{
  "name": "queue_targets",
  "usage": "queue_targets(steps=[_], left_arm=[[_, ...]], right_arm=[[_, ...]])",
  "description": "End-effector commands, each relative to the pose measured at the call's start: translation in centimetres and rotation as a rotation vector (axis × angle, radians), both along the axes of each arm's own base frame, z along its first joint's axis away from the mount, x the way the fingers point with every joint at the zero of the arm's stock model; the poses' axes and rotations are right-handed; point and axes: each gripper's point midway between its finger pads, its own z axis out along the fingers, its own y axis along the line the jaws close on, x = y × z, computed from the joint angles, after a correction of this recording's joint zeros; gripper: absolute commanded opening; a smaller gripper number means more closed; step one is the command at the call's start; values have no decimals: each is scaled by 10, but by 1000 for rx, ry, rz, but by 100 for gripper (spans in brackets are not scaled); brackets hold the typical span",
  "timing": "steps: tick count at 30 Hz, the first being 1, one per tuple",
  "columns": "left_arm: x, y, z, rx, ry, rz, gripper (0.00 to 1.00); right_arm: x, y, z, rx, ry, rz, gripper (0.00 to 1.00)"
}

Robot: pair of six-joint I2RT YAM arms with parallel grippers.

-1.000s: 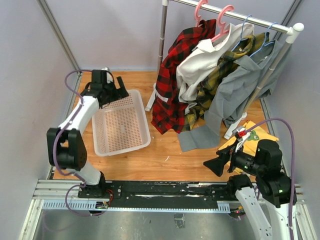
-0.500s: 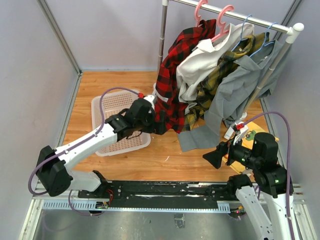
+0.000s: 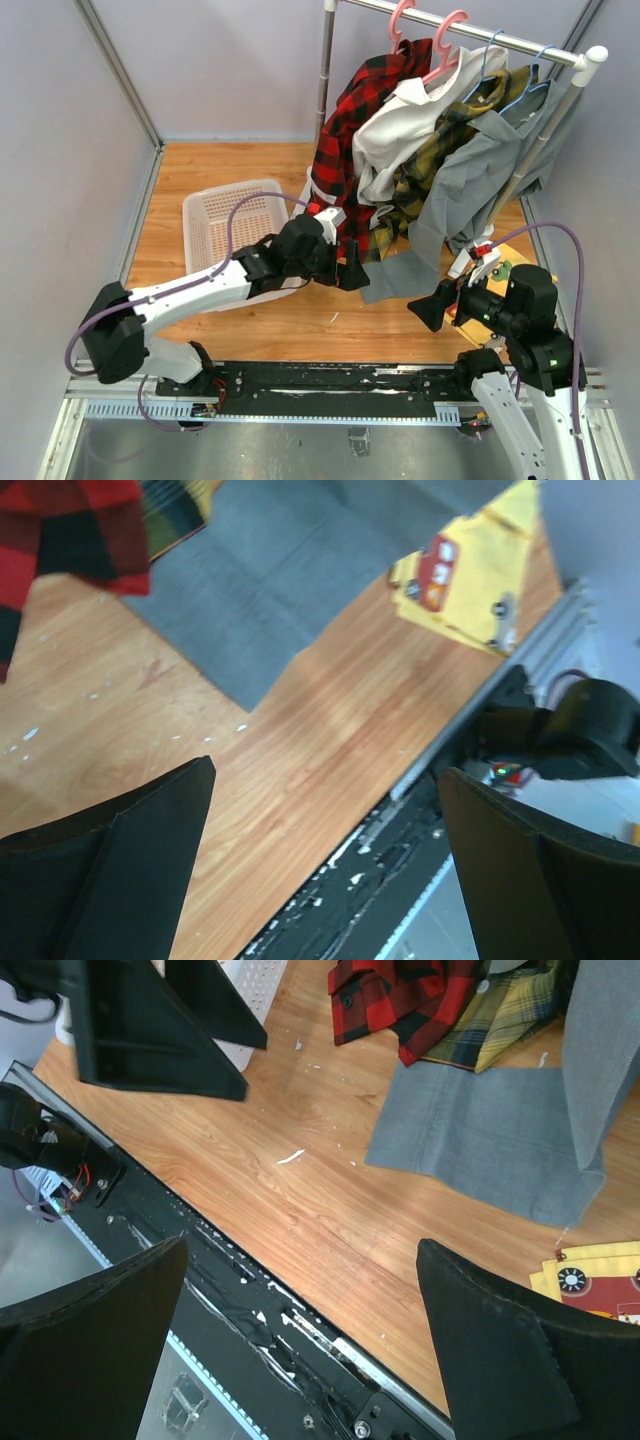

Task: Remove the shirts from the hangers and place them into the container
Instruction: Move the bin to the center of the board.

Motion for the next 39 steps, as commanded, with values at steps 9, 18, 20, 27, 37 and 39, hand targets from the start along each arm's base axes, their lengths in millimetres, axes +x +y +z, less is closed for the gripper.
queue_targets(steps=[9,18,20,27,37,39], left_arm=[[36,92,-100,354,117,407,100],[50,165,-82,317,88,616,100],[50,171,-73,296,68,635,100],[49,168,-48,219,11,616,100],[44,107,-5,-14,-58,317,99],[50,106,-6,-2,-63,331,100]], right_arm=[[14,-17,2,-36,-37,-122,98],[20,-22,9,-33,-53,-170,98],[21,-24,12,-27,-57,-190,98],[17,-23,24,7,-88,-205,98],[7,-25,61,58,-189,-220,98],[5,-28,68,55,-214,-239,98]])
